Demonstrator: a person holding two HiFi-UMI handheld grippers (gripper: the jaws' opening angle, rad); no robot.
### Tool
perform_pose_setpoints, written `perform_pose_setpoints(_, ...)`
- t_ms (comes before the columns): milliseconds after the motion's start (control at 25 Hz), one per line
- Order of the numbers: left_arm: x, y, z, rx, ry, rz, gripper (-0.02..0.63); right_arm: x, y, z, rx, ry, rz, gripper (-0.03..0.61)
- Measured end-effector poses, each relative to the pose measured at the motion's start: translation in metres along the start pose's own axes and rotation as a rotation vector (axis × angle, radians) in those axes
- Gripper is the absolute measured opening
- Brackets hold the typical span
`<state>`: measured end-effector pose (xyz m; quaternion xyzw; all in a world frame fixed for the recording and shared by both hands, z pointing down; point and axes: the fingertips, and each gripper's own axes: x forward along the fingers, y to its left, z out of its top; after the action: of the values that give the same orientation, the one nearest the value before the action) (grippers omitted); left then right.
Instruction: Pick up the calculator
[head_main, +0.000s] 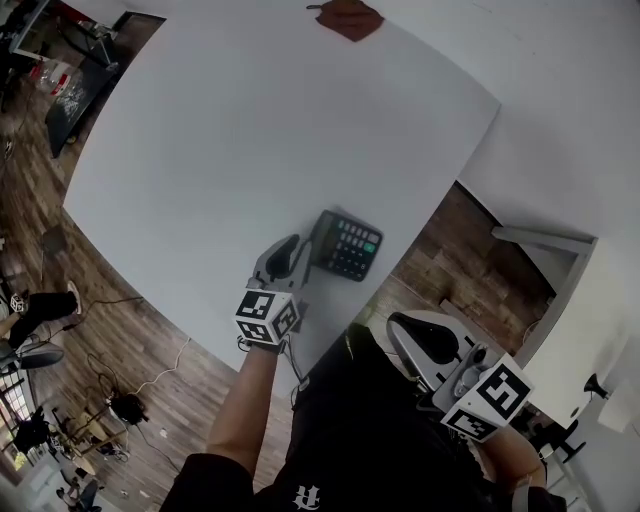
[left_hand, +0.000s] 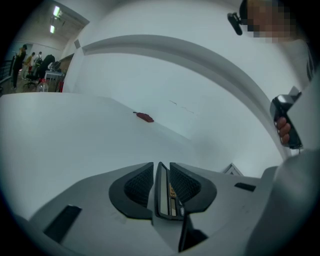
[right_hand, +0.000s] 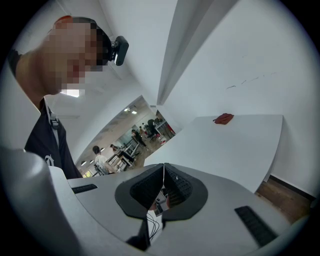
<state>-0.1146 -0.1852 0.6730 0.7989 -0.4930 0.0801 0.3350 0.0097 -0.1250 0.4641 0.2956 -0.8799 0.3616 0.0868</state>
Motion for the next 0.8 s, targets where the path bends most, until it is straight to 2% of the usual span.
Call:
perform_pose_setpoints(80, 0.005, 0.001, -0.004, -0.002, 0.007, -0.021, 0.102, 0.003, -0.003, -0.001, 0.005, 0.006, -0.007, 0.014)
perform_pose_setpoints(240, 0.017, 0.005, -0.018, 0.007, 0.047, -0.045, 0.121, 0.008, -0.008, -0.003, 0.012, 0.021, -0.016, 0.014)
perform_pose_setpoints(560, 0.032, -0.002, -0.028, -0.046, 0.074, -0.151, 0.121, 0.014, -0.014, -0.009, 0.014, 0.048, -0.033, 0.014)
perform_pose_setpoints(800, 0.043, -0.005, -0.032, -0.065, 0.093, -0.179, 0.121, 0.015, -0.017, -0.012, 0.014, 0.058, -0.044, 0.014)
